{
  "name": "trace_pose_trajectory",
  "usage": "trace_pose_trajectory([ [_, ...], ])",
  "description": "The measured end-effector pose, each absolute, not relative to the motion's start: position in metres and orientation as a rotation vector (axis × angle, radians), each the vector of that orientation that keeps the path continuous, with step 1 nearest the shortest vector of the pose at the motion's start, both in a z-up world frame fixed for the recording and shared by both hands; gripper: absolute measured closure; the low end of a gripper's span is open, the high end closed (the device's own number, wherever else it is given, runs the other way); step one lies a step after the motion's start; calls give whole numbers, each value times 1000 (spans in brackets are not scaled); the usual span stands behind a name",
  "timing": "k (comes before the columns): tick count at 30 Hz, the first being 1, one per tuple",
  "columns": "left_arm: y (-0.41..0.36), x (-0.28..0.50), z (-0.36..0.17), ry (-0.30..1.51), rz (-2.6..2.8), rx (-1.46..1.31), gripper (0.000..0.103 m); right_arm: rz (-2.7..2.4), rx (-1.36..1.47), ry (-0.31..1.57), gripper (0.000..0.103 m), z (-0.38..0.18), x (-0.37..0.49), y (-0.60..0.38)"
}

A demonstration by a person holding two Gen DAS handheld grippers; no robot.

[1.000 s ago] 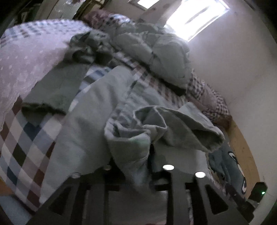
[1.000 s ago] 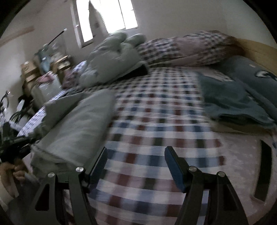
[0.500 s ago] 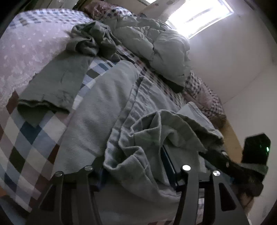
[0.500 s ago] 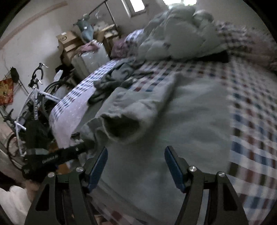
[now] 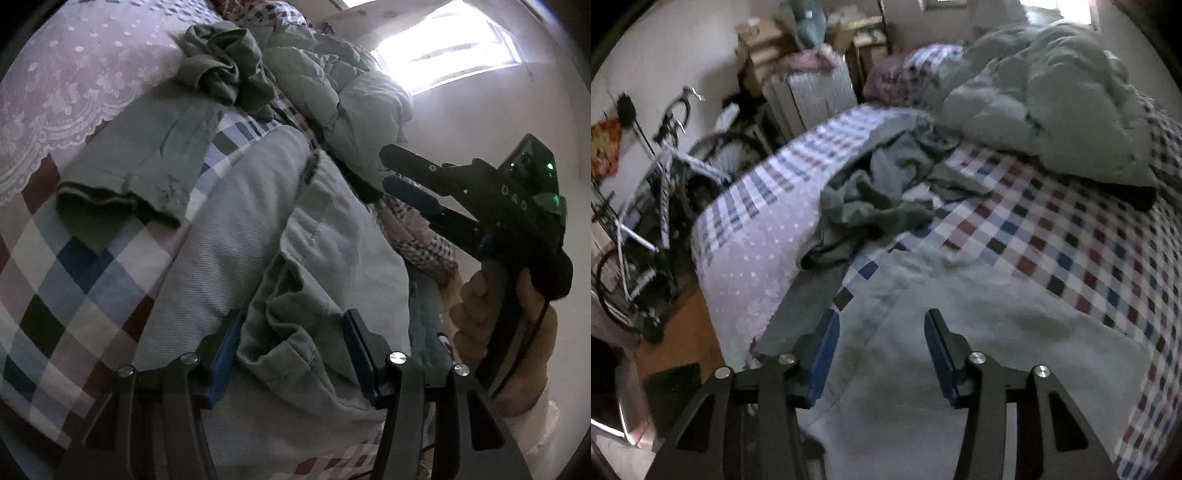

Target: Fold clothes

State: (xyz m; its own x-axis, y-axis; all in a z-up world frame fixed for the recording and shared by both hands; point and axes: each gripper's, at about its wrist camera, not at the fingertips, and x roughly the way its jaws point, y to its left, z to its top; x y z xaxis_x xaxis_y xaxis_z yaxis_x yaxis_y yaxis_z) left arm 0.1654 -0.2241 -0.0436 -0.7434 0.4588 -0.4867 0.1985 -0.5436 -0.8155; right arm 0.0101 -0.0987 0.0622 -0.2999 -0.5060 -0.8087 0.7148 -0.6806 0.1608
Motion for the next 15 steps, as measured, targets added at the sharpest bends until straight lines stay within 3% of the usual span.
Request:
trace_pose_trajectory([
  [4,-233,169,-48,-1496,2353,-1020,43,-2067,1079,345,51,62,38,-92],
  [15,-246,204,-66,-1705,2159,-1028,43,-2039,916,734,50,19,132,-77],
])
